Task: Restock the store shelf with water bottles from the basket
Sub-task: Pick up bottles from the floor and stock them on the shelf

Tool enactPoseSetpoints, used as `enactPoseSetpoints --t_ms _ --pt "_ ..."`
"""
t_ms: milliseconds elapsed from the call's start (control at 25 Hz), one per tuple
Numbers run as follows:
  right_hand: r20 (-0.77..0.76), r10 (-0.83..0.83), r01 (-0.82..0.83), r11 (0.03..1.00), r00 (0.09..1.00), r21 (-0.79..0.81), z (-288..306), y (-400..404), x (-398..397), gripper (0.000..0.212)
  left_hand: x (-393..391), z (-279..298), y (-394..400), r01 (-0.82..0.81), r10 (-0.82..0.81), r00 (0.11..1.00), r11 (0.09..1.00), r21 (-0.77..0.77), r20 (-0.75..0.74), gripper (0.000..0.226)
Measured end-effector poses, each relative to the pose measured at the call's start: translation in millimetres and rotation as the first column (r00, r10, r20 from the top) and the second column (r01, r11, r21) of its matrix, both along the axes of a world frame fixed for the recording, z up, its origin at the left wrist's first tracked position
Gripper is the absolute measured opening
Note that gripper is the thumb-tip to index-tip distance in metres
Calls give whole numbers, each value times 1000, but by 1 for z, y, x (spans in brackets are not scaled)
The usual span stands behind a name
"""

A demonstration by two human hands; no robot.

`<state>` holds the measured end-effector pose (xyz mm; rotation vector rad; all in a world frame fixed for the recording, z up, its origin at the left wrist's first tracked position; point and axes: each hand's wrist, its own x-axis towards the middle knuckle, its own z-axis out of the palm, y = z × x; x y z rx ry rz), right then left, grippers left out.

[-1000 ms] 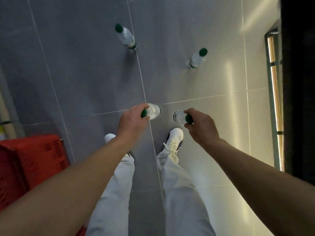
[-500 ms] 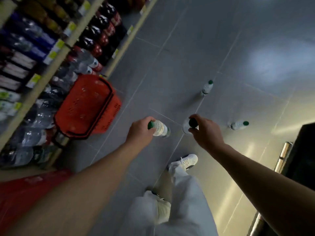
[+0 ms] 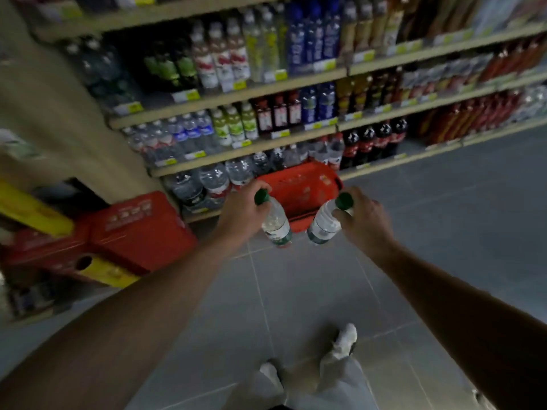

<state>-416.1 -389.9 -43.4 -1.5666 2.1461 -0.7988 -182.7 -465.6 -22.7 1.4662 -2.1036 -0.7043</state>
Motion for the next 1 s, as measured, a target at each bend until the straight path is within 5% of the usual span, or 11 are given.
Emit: enactPoseSetpoints --t_ms 440,1000 --pt "-36 356 -346 874 934 -341 175 -159 172 36 185 184 -79 -360 322 932 872 -332 -167 27" --pt "-116 507 -471 657 854 -589 338 -382 222 32 223 312 -242 -537 505 833 638 -552 -226 23"
